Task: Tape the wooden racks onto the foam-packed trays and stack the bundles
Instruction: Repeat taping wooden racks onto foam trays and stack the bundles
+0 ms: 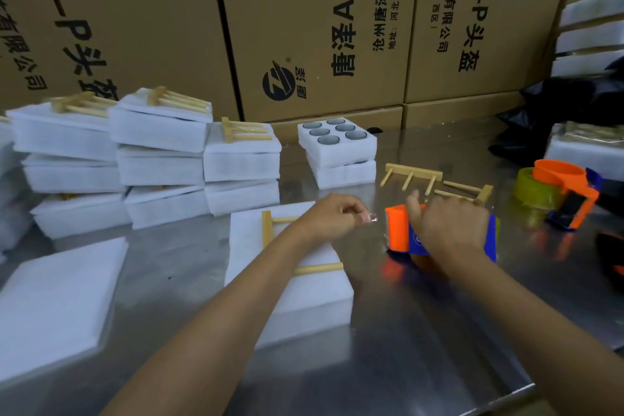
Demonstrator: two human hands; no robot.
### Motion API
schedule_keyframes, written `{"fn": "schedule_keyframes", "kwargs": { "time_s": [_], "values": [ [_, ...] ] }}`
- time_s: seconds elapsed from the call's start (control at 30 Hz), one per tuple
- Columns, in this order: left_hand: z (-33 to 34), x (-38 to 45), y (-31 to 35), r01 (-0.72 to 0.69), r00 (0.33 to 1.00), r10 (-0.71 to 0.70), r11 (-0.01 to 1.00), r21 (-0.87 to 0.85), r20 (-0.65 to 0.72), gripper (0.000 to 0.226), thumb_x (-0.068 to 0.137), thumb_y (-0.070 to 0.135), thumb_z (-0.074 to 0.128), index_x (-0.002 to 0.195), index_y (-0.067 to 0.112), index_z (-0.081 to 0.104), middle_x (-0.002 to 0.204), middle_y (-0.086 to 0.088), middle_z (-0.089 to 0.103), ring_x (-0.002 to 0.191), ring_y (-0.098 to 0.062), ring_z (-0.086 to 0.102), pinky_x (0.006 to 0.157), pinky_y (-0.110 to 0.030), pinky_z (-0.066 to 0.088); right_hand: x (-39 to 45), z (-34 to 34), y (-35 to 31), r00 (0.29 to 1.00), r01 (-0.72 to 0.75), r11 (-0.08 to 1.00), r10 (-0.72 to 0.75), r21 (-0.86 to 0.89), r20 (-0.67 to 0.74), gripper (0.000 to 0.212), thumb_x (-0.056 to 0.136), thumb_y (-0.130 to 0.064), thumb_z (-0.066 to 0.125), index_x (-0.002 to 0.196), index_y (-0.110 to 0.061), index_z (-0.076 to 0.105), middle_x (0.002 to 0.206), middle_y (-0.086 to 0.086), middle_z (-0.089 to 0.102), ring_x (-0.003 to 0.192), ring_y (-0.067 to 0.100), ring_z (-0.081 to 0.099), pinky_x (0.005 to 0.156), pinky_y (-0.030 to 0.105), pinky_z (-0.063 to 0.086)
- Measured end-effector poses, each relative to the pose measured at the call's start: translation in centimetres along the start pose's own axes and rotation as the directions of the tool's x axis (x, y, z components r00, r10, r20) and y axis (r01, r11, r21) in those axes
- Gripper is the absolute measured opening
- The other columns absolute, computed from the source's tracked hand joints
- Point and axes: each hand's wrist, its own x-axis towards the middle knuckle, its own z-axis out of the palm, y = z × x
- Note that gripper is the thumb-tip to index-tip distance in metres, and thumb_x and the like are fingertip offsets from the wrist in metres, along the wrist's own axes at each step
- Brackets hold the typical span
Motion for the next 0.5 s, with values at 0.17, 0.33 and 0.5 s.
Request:
{"fn": "schedule_keyframes", "kwargs": {
  "time_s": [0.17,0.33,0.5],
  "values": [
    [0.6,-0.1,0.4,-0.02,0.995,-0.031,0.872,0.489,0.096,0.025,0.087,0.009,0.054,0.092,0.014,0.078,0.103,0.002,0.071,0.109,-0.018,0.056,0.094,-0.026,0.047,-2.6,0.4,0.3,0.99,-0.141,0.98,0.139,0.137,0.022,0.053,0.095,-0.044,0.036,0.081,-0.005,0.069,0.074,0.018,0.069,0.074,0.032,0.064,0.083,0.039,0.041],
    [1.3,0.1,0.4,-0.054,0.974,-0.153,0.563,0.825,0.169,0.031,0.09,0.016,0.051,0.111,0.017,0.073,0.131,-0.002,0.061,0.131,-0.027,0.039,0.112,-0.034,0.033,-3.1,-1.0,0.1,0.982,-0.169,0.967,0.181,0.192,-0.047,0.038,0.092,-0.033,0.048,0.099,0.002,0.061,0.1,0.024,0.064,0.098,0.039,0.055,0.088,0.046,0.036],
    [1.4,-0.6,0.9,-0.08,0.995,-0.019,0.432,0.898,0.097,0.049,0.093,0.028,0.056,0.142,0.029,0.052,0.163,-0.008,0.02,0.152,-0.029,0.006,0.123,-0.05,-0.005,-6.1,-3.3,-2.1,0.973,0.16,0.761,-0.015,0.629,-0.231,0.023,0.087,-0.017,0.046,0.107,-0.008,0.054,0.102,0.011,0.058,0.096,0.03,0.051,0.078,0.036,0.036]
  ]
}}
